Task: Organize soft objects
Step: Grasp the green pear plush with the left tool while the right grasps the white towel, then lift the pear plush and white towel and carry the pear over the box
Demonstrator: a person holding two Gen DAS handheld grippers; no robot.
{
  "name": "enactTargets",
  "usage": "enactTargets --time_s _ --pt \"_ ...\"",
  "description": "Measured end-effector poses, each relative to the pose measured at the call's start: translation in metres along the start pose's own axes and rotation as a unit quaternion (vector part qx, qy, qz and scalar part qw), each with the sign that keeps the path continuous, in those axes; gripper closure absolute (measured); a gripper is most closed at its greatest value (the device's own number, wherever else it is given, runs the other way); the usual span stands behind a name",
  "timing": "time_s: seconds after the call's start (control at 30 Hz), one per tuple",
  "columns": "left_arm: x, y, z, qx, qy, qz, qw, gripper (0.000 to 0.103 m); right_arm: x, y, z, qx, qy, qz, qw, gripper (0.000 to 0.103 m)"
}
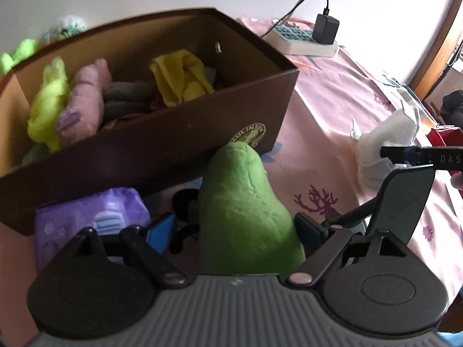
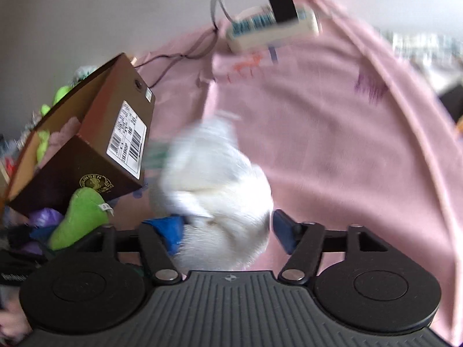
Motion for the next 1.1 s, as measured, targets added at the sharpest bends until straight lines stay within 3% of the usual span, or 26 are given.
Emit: enactTargets --time_s 0.1,0.33,1.1 --pt "-0.004 -0.004 0.0 0.0 -0.001 0.007 1.0 0.015 0.003 -0.01 0.0 -0.036 -0.022 0.018 0.999 0.044" --pt "-0.013 -0.011 -0.006 -0.021 -0.008 0.02 0.9996 0.015 0.002 -0.013 0.015 -0.034 0.006 0.01 0.999 0.047" --pt "-0.015 -0.012 -0.005 -0.002 0.018 0.028 0.9994 0.027 -0.001 -0.015 0.013 -0.03 0.012 0.006 0.999 0.047"
Point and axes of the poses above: each gripper's, at about its wrist camera, not at the fingertips, and y roughly against the way its jaws point, z to its left, x to its underside, the point moved 1 cm from there along -y, roughly the way its jaws point, and after that the axes turned 15 degrees about z, right-handed, at the moved point
